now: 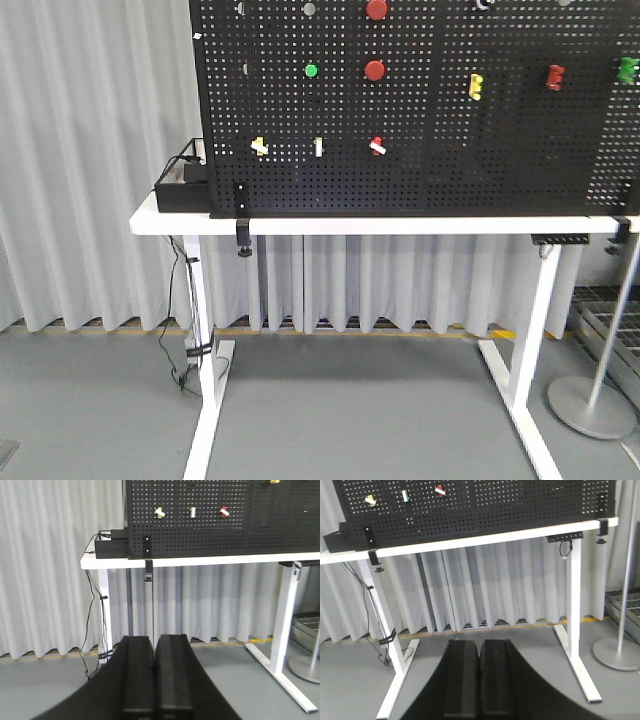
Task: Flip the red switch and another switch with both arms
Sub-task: 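Drive the base forward up to the black pegboard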
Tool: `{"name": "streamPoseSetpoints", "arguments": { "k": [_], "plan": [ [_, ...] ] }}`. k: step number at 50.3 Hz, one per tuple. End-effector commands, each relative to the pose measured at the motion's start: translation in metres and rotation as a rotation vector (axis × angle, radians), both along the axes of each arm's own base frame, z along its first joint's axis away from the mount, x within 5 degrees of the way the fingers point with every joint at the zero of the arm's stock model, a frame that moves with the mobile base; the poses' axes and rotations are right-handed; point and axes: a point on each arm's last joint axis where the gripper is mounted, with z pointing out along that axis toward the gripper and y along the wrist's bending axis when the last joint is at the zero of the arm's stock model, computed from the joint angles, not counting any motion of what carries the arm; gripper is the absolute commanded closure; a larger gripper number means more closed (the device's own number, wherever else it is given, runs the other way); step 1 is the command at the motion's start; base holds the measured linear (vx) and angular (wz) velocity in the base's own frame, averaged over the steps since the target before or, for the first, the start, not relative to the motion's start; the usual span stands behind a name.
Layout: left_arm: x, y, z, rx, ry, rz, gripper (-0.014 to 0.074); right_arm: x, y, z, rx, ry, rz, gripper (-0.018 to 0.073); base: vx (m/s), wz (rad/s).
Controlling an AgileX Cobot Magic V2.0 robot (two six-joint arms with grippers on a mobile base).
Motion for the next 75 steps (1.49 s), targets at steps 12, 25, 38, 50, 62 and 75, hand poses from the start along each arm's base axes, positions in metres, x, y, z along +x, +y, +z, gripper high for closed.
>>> {"name": "streamPoseSetpoints", "arguments": {
  "k": [12,25,38,50,62,75],
  "plan": [
    [-0.0008,0.001,0.0014,-0.018,-0.078,0.009,0.0594,-0.0002,-0.0003,0.0062,-0.017,-0.087,-0.004,0.0566,0.42,0.04],
    [-0.0008,0.001,0.0014,-0.018,-0.078,0.009,0.0594,-0.0002,-0.0003,0.0062,-0.017,-0.087,-0.004,0.0566,0.41,0.02],
    [-0.0008,0.001,0.0014,-0.018,-0.078,0.009,0.0594,-0.0002,-0.0003,0.0062,-0.017,-0.087,-0.004,0.0566,0.43,-0.02],
    [-0.0008,0.001,0.0014,-0.018,-0.078,0.009,0.0594,-0.0002,-0.0003,0.0062,-0.017,-0.087,-0.004,0.0566,0.43,-0.03],
    [-0.0008,0.001,0.0014,-0.018,-0.078,0.009,0.0594,-0.0002,-0.0003,0.0062,-0.017,-0.087,-0.004,0.0566,0.4,0.0],
    [-0.0008,0.001,0.0014,-0.018,-0.078,0.009,0.0594,-0.0002,-0.0003,0.0062,-0.017,-0.087,-0.004,0.0566,0.36,0.02]
  ]
}}
